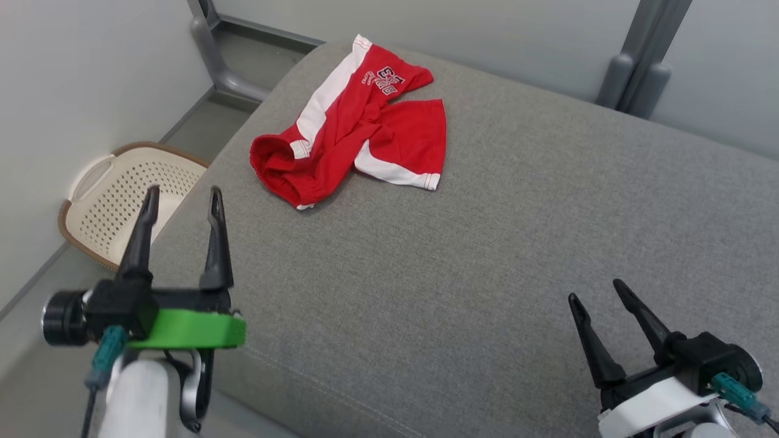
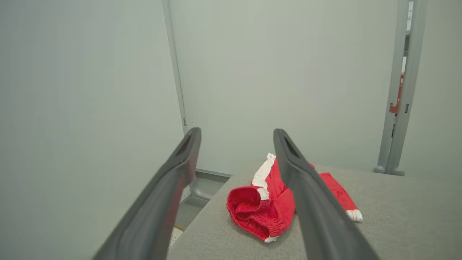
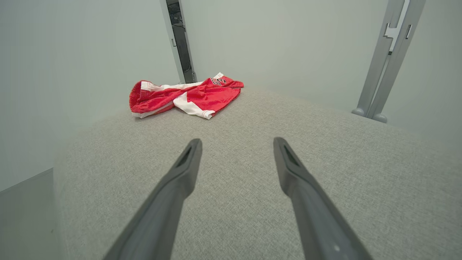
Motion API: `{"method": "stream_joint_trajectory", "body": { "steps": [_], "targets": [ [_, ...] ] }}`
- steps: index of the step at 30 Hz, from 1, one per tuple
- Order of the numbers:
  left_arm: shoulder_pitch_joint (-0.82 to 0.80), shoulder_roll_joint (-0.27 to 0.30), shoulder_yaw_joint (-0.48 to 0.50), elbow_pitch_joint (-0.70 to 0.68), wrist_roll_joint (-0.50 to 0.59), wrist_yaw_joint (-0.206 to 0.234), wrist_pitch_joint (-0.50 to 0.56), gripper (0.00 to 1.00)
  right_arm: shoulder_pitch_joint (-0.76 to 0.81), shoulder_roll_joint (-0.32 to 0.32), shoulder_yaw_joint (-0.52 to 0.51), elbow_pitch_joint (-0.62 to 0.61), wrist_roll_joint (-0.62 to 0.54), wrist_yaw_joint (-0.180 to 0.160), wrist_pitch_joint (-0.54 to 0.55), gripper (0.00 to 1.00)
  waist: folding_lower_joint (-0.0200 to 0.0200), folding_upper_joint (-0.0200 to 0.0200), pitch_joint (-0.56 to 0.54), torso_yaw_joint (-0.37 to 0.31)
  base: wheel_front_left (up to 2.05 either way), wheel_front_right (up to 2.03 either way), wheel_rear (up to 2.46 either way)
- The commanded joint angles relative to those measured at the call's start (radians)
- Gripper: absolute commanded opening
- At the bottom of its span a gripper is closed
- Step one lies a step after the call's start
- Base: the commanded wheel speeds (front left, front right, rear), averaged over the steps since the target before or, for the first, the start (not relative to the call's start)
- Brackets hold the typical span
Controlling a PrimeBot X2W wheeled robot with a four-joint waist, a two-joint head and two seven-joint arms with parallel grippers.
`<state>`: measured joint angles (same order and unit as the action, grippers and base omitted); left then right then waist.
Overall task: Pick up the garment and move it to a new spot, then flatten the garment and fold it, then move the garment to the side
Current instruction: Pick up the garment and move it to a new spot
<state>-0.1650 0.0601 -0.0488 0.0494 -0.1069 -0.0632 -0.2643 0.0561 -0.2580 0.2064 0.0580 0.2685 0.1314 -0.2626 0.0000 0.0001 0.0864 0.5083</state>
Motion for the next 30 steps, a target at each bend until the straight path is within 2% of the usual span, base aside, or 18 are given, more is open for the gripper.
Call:
{"method": "stream_joint_trajectory", "body": {
  "steps": [1, 7, 13, 15, 25, 30],
  "targets": [
    [-0.078, 0.014, 0.005, 0.043, 0.009, -0.014, 0.001, 1.0, -0.031, -0.029, 0.002, -0.005, -0.009, -0.002, -0.003, 1.0, 0.0, -0.0001, 0.153, -0.048, 0.0, 0.0, 0.0],
    [-0.379, 0.074, -0.006, 0.281, -0.017, -0.051, 0.024, 1.0, -0.1, -0.115, -0.001, -0.023, -0.011, -0.002, -0.003, 1.0, 0.0, -0.0001, 0.287, -0.091, 0.0, 0.0, 0.0],
    [-0.64, 0.126, -0.027, 0.549, -0.095, -0.065, 0.207, 1.0, -0.136, -0.174, -0.015, -0.051, -0.017, -0.002, -0.003, 1.0, 0.0, -0.0001, 0.397, -0.129, 0.0, 0.0, 0.0],
    [-0.712, 0.141, -0.037, 0.633, -0.122, -0.066, 0.236, 1.0, -0.146, -0.186, -0.016, -0.056, -0.016, -0.002, -0.003, 1.0, 0.0, -0.0001, 0.425, -0.143, 0.0, 0.0, 0.0],
    [-0.901, 0.15, -0.098, 0.933, -0.311, -0.068, 0.27, 1.0, -0.172, -0.22, -0.029, -0.072, -0.02, -0.002, 0.0, 1.0, 0.0, -0.0001, 0.548, -0.199, 0.0, 0.0, 0.0],
    [-0.923, 0.16, -0.142, 1.043, -0.343, -0.068, 0.282, 1.0, -0.171, -0.226, -0.044, -0.058, -0.023, -0.003, 0.007, 1.0, 0.0, -0.0001, 0.574, -0.211, 0.0, 0.0, 0.0]
  ]
}}
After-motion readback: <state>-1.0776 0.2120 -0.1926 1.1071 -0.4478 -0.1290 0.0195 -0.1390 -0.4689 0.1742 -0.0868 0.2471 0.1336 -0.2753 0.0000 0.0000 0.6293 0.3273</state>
